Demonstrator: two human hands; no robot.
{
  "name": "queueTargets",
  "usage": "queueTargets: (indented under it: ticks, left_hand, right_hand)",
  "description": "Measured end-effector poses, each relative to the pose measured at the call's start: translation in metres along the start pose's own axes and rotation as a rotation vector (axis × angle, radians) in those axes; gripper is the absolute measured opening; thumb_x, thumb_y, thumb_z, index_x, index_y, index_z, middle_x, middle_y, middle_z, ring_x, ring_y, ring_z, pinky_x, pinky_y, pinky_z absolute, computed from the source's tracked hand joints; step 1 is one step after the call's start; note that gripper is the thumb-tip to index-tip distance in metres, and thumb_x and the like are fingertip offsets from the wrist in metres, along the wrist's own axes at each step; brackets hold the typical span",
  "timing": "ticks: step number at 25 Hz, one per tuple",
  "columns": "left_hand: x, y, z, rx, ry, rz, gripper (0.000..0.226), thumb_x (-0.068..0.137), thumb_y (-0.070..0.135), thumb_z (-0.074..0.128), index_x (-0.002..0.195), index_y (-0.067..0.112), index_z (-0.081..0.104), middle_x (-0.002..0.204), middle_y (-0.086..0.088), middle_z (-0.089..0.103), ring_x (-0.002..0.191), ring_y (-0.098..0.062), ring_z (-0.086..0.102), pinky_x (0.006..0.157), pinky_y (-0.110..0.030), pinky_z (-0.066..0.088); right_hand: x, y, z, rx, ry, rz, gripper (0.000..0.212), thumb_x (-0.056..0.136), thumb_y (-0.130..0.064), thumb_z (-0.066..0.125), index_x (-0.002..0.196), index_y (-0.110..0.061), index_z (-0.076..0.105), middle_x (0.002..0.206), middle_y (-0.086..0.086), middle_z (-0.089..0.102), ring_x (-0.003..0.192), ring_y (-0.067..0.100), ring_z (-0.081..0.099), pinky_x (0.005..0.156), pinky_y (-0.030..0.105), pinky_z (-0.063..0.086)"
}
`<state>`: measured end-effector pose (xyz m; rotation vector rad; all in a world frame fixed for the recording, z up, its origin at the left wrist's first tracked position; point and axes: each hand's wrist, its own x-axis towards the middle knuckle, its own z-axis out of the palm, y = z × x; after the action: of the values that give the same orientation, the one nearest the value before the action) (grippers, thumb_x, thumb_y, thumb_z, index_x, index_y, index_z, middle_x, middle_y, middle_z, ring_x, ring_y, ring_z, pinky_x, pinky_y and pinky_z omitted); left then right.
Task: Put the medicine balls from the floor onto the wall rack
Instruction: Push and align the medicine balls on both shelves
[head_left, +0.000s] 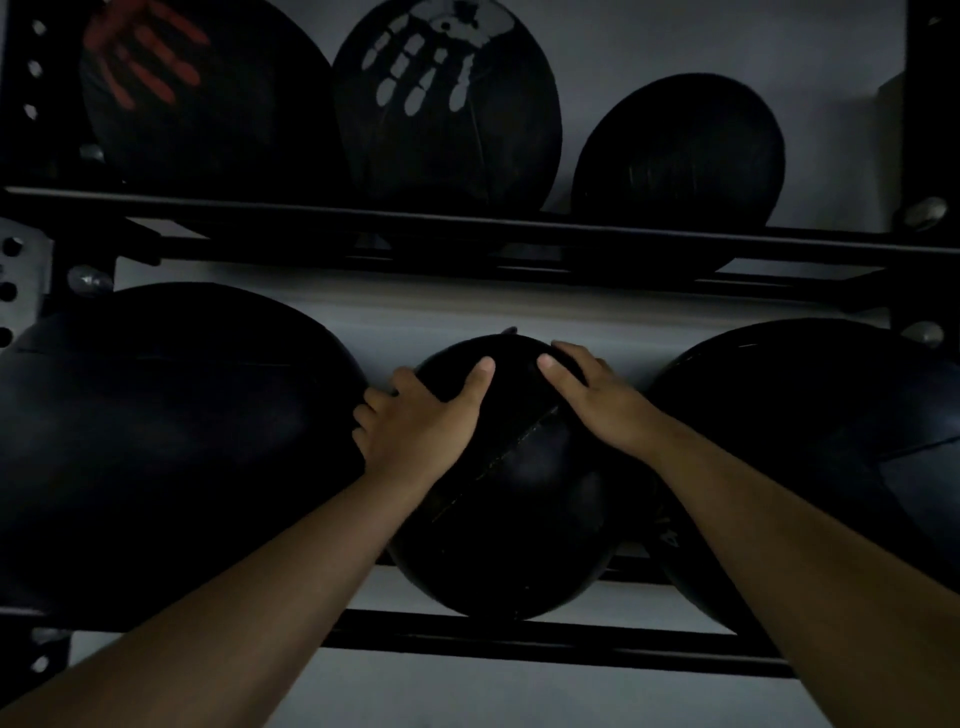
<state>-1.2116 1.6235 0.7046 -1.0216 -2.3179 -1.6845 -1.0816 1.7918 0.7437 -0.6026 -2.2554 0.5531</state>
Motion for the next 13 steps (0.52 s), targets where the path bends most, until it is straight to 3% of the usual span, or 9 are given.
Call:
queueTargets:
  ticks: [2, 4, 8, 10, 13]
  left_hand:
    - [0.002, -0.007, -0.005, -0.018, -0.044, 0.103, 0.116, 0.068, 0.097, 0.046, 0.162, 0.034, 0.023, 0.169, -0.01, 0.021, 0.156, -0.036, 0.02, 0.125, -0.056, 0.022]
    - [-0.003, -0.026, -0.011, -0.148, -0.137, 0.209, 0.119, 0.058, 0.094, 0.059, 0.16, 0.048, 0.021, 0.17, 0.001, 0.023, 0.156, -0.028, 0.026, 0.125, -0.054, 0.027]
    - [-0.003, -0.028, -0.005, -0.174, -0.031, 0.191, 0.107, 0.057, 0.093, 0.062, 0.152, 0.057, 0.028, 0.16, 0.0, 0.035, 0.148, -0.027, 0.039, 0.12, -0.056, 0.036]
    - [-0.009, -0.022, 0.001, -0.139, 0.017, 0.143, 0.102, 0.059, 0.095, 0.056, 0.149, 0.053, 0.031, 0.157, -0.004, 0.038, 0.146, -0.032, 0.039, 0.12, -0.057, 0.034]
    - [-0.024, -0.008, 0.017, -0.04, 0.089, -0.023, 0.116, 0.057, 0.103, 0.042, 0.152, 0.039, 0.024, 0.158, -0.013, 0.034, 0.145, -0.041, 0.035, 0.12, -0.058, 0.028]
  right_hand:
    - [0.0, -0.005, 0.0, -0.01, 0.008, 0.04, 0.078, 0.094, -0.081, 0.031, 0.162, -0.044, 0.022, 0.168, 0.009, 0.031, 0.154, 0.037, 0.032, 0.125, 0.051, 0.029]
    - [-0.013, -0.01, 0.012, 0.016, 0.137, 0.05, 0.076, 0.095, -0.079, 0.03, 0.162, -0.045, 0.021, 0.168, 0.011, 0.026, 0.155, 0.041, 0.025, 0.125, 0.058, 0.025]
    - [-0.053, -0.02, 0.058, -0.118, 0.294, -0.042, 0.092, 0.078, -0.095, 0.021, 0.158, -0.051, 0.01, 0.175, 0.001, 0.011, 0.161, 0.036, 0.01, 0.125, 0.065, 0.01]
    - [-0.043, -0.019, 0.052, -0.175, 0.263, -0.069, 0.09, 0.078, -0.094, 0.021, 0.157, -0.052, 0.012, 0.174, 0.001, 0.015, 0.159, 0.037, 0.014, 0.124, 0.068, 0.014]
    - [-0.007, -0.018, 0.016, -0.159, 0.063, -0.133, 0.076, 0.086, -0.086, 0.029, 0.155, -0.054, 0.028, 0.167, 0.001, 0.03, 0.155, 0.036, 0.026, 0.125, 0.06, 0.024]
